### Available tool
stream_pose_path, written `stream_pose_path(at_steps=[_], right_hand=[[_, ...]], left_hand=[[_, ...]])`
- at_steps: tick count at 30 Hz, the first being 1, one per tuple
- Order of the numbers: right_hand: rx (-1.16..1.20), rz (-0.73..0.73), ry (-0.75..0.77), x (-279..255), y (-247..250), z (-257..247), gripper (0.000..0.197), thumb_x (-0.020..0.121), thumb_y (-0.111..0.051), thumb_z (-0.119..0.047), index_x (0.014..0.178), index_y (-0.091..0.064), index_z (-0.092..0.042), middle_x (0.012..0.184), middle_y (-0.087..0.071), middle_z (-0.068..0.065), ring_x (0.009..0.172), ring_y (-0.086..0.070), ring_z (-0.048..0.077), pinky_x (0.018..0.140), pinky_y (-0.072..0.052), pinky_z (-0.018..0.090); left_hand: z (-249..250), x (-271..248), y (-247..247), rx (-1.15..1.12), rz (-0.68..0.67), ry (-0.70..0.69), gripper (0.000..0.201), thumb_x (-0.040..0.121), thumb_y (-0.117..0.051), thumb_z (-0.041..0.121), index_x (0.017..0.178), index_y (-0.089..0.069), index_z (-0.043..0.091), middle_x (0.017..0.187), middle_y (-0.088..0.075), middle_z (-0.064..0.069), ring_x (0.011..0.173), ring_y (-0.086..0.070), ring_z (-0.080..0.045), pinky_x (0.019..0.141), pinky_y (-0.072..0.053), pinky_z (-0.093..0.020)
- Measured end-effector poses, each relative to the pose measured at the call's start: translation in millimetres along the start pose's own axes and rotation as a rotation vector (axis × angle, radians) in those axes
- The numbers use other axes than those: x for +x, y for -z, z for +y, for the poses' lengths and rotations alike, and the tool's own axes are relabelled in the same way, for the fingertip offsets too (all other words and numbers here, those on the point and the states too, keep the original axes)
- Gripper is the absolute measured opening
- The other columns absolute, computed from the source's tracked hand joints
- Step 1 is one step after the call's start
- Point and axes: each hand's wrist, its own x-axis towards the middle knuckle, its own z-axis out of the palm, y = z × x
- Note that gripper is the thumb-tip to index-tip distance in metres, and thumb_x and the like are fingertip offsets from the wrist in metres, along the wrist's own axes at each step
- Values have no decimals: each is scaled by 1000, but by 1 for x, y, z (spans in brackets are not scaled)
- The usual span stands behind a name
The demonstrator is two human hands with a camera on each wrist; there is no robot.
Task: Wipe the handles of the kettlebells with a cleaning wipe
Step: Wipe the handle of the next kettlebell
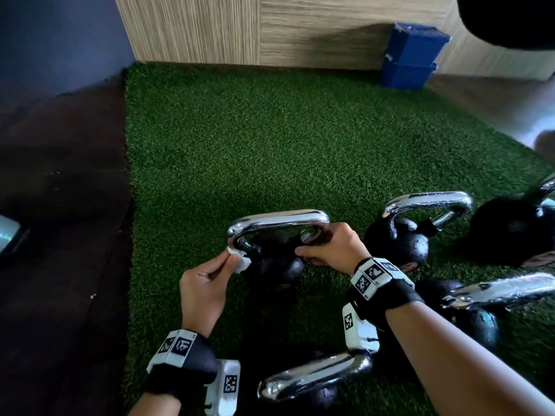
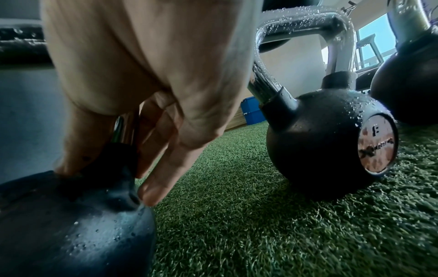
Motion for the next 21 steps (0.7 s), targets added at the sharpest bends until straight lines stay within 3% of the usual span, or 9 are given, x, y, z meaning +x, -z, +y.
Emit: stream_pose_path(at_steps=[3, 5, 7, 10, 13, 16, 18, 20, 21], right_hand=[[-155, -14, 17, -2, 10, -1, 42, 43, -90, -57, 78, -77, -37, 74, -77, -11, 71, -73, 5, 70, -60, 25], [-218, -69, 5, -4, 18, 0, 39, 49, -92, -48, 80, -77, -27, 73, -76, -11, 69, -72, 4, 64, -57, 22], [-277, -128, 17, -8, 26, 1, 19, 61, -91, -31, 68, -74, -26, 61, -71, -14, 54, -64, -3, 51, -49, 18], [-338, -232, 44, -16, 34, 5, 30, 70, -88, -20, 59, -72, -44, 54, -66, -20, 47, -55, -8, 48, -40, 13], [-329, -418, 58, -25, 29, 1, 41, 76, -83, -14, 67, -74, -53, 65, -72, -21, 58, -58, -11, 56, -44, 11], [-303, -536, 82, -28, 18, -10, 26, 82, -77, -7, 99, -81, -27, 94, -79, -9, 85, -70, -2, 80, -56, 17], [-345, -488, 132, -22, 14, -19, 22, 85, -76, -10, 97, -80, -27, 91, -79, -9, 82, -73, 2, 82, -60, 23], [-322, -299, 122, -10, 10, -26, 15, 85, -78, -15, 91, -79, -29, 82, -77, -7, 67, -71, 3, 69, -62, 30], [-280, -214, 95, -4, 8, -28, 17, 82, -81, -20, 96, -77, -28, 85, -75, -6, 67, -69, 4, 68, -61, 31]], left_hand=[[0, 1, -1, 42, 21, -19, 31, 84, -77, 36, 112, -76, 24, 82, -67, 40, 90, -68, 16, 76, -48, -1], [0, 8, -3, 72, 35, -32, 31, 87, -78, 30, 114, -76, 15, 86, -70, 32, 84, -66, 19, 70, -46, 0], [6, 17, -8, 139, 33, -100, 30, 88, -78, 28, 113, -77, 12, 95, -75, 16, 75, -62, 22, 65, -44, 1], [25, 38, -21, 276, 16, -225, 24, 90, -77, 29, 106, -80, 11, 94, -79, 6, 77, -59, 26, 67, -43, 1], [45, 62, -40, 427, -82, -325, 21, 92, -75, 31, 97, -82, 12, 85, -80, -3, 69, -69, 3, 65, -54, -19], [59, 79, -60, 498, -204, -316, 21, 93, -73, 31, 102, -81, 14, 82, -80, -3, 53, -58, 18, 54, -41, -4], [62, 87, -67, 530, -274, -294, 22, 94, -71, 29, 106, -80, 12, 86, -80, -2, 46, -53, 20, 50, -38, -1], [60, 91, -64, 526, -354, -241, 25, 96, -69, 28, 113, -78, 12, 78, -78, 13, 39, -51, 14, 44, -38, -4], [60, 91, -61, 521, -395, -210, 25, 97, -67, 29, 114, -77, 13, 72, -75, 21, 38, -50, 12, 44, -37, -5]])
